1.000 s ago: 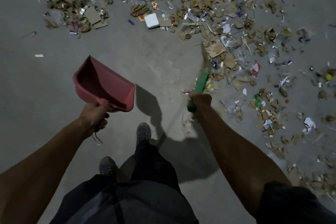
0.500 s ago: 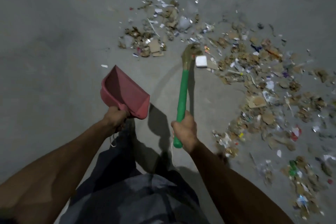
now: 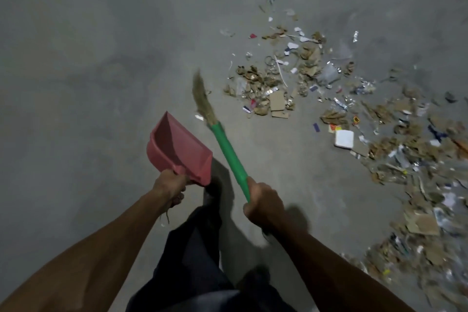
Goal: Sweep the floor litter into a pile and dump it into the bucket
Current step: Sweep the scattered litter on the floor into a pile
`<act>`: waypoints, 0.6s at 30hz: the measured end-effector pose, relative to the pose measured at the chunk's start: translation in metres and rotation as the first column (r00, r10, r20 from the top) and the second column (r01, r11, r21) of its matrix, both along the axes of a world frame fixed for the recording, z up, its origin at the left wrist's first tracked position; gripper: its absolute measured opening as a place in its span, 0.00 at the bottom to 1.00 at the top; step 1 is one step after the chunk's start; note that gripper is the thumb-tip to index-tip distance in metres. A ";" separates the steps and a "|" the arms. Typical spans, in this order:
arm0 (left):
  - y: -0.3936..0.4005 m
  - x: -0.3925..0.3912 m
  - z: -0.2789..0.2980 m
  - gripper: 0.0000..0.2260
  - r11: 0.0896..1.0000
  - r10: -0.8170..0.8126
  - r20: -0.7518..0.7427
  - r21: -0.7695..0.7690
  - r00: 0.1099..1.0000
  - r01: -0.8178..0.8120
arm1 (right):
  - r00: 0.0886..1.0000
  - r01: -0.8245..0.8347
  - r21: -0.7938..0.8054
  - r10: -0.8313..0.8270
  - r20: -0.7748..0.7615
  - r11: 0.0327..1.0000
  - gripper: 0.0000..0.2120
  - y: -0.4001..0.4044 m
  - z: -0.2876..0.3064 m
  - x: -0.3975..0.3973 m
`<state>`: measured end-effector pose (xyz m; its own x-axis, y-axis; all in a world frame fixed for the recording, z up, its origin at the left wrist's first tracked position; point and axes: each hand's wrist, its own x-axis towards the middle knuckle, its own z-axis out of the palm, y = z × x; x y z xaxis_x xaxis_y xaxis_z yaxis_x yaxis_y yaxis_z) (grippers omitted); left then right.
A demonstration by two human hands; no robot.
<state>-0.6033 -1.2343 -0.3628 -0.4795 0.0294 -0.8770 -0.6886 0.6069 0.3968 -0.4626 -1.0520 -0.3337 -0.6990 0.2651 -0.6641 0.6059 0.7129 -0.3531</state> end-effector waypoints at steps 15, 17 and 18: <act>0.009 -0.074 -0.035 0.06 0.998 0.057 0.028 0.004 0.998 -0.057 | 0.281 0.882 -0.441 -0.936 0.213 0.164 0.04 0.057 -0.080 -0.131; 0.014 -0.075 -0.035 0.08 0.999 0.049 0.019 0.008 0.999 -0.049 | 0.115 0.891 -0.453 -0.966 0.232 -0.003 0.06 0.079 -0.079 -0.136; 0.017 -0.075 -0.035 0.09 0.999 0.044 0.019 0.014 0.999 -0.044 | 0.023 0.876 -0.473 -0.970 0.243 -0.098 0.09 0.093 -0.081 -0.135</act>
